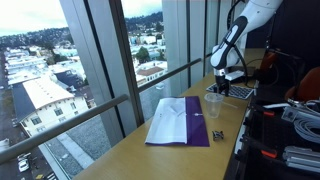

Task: Put the straw inside the cup

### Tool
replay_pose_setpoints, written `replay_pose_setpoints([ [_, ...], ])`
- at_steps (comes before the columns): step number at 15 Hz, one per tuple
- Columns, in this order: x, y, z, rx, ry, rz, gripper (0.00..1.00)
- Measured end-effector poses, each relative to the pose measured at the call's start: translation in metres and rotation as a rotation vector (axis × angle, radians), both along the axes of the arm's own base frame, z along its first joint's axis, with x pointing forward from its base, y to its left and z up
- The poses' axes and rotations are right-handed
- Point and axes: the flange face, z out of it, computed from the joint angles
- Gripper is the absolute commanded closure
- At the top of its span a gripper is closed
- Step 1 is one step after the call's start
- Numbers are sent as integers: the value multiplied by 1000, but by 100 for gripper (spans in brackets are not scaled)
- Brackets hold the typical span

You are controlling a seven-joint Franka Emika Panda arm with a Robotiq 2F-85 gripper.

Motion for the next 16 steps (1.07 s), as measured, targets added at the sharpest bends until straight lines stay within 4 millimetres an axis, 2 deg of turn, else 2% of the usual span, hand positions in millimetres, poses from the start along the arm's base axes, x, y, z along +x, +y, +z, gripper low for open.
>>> replay_pose_setpoints([
  [1, -1, 0, -5, -2, 8, 7, 0],
  [2, -1, 0, -9, -6, 14, 16, 25],
  [3, -1, 0, -12, -8, 17, 22, 26],
  [4, 0, 0, -14, -11, 19, 27, 32],
  [7, 3, -1, -15, -23, 21, 47, 58],
  [12, 8, -4, -10, -34, 11, 58, 95],
  [13, 9, -5, -10, -35, 8, 58, 99],
  [16, 9, -12, -7, -41, -6, 58, 100],
])
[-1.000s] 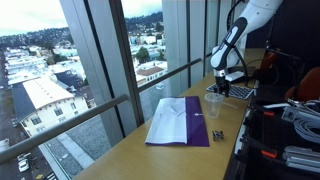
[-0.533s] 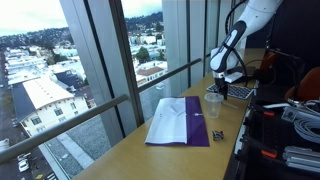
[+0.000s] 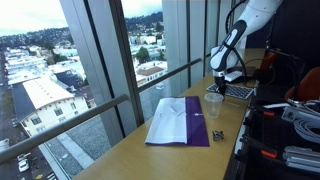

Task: Put the straw inside the cup

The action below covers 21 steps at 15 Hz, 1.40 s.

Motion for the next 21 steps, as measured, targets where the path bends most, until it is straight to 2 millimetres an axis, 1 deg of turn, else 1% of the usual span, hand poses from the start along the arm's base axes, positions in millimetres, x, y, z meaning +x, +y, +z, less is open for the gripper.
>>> replay_pose_setpoints([
  [3, 1, -13, 7, -9, -20, -5, 100],
  [6, 3, -22, 20, -16, -42, -12, 100],
  [9, 4, -21, 38, -18, -63, -10, 100],
  [11, 2, -12, 54, -5, -63, -4, 100],
  [13, -3, 3, 77, 31, -31, 7, 100],
  [14, -5, 12, 91, 59, 1, 18, 100],
  [16, -11, 30, 127, 127, 74, 45, 100],
  [18, -21, 45, 162, 199, 157, 65, 100],
  [21, -40, 58, 203, 323, 276, 87, 100],
])
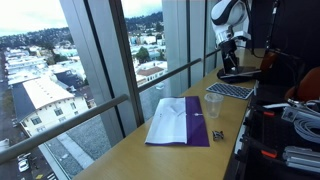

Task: Put the straw inside the cup

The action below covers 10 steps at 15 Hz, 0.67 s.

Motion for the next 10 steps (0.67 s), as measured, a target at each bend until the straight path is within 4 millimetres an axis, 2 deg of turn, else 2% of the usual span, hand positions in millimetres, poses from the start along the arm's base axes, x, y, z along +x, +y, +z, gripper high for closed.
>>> replay_pose_setpoints([
  [2, -4, 2, 22, 95, 58, 14, 100],
  [5, 2, -7, 48, 241, 96, 37, 100],
  [7, 11, -13, 50, 332, 112, 40, 100],
  [10, 24, -10, 32, 453, 158, 32, 100],
])
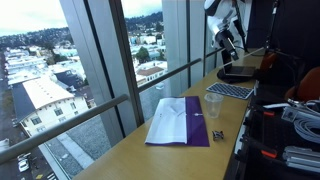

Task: Put the straw inside the cup

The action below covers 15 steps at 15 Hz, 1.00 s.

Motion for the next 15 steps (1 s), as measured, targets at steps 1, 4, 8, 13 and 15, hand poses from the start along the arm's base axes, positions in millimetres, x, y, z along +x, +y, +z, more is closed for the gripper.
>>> replay_pose_setpoints([
  [1, 4, 3, -10, 35, 24, 1, 100],
  [4, 11, 10, -48, 115, 104, -9, 100],
  [8, 16, 9, -95, 168, 198, -45, 100],
  [13, 25, 4, -127, 194, 246, -73, 100],
  [15, 29, 3, -132, 197, 257, -75, 100],
])
